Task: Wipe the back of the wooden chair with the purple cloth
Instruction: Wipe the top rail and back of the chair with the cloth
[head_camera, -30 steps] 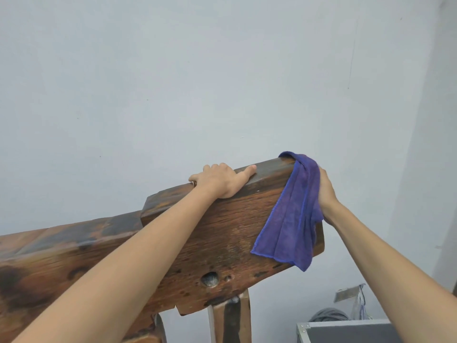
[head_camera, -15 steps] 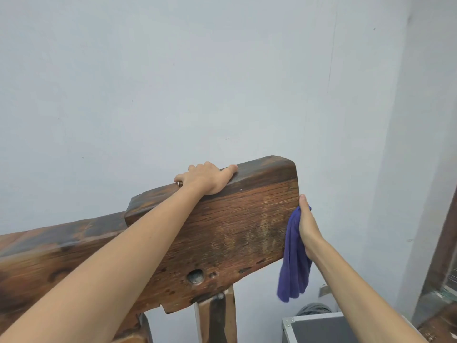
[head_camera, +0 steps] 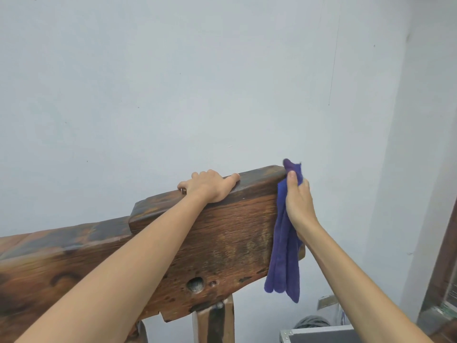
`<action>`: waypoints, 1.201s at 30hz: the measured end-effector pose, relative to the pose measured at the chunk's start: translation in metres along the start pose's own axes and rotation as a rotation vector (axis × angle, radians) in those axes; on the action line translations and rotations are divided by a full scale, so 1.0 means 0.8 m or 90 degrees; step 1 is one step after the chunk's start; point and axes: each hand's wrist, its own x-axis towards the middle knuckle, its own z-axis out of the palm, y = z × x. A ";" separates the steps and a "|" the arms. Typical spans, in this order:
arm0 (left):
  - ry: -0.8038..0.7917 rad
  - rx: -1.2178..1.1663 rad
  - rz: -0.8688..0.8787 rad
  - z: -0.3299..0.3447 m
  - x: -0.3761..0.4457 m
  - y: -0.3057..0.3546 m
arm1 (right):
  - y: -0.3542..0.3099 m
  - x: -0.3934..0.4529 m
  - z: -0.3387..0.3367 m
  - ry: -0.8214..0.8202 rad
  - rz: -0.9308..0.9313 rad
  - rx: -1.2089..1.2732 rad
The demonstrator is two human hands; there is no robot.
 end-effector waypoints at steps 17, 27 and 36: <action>-0.064 -0.520 -0.055 -0.015 0.019 -0.047 | -0.057 -0.069 0.131 -0.096 -0.453 -0.606; -0.085 -0.501 0.113 -0.021 0.001 -0.112 | -0.065 -0.099 0.167 -0.105 -0.509 -0.611; -0.098 -0.557 0.115 -0.029 -0.012 -0.125 | -0.079 -0.117 0.200 -0.163 -0.550 -0.585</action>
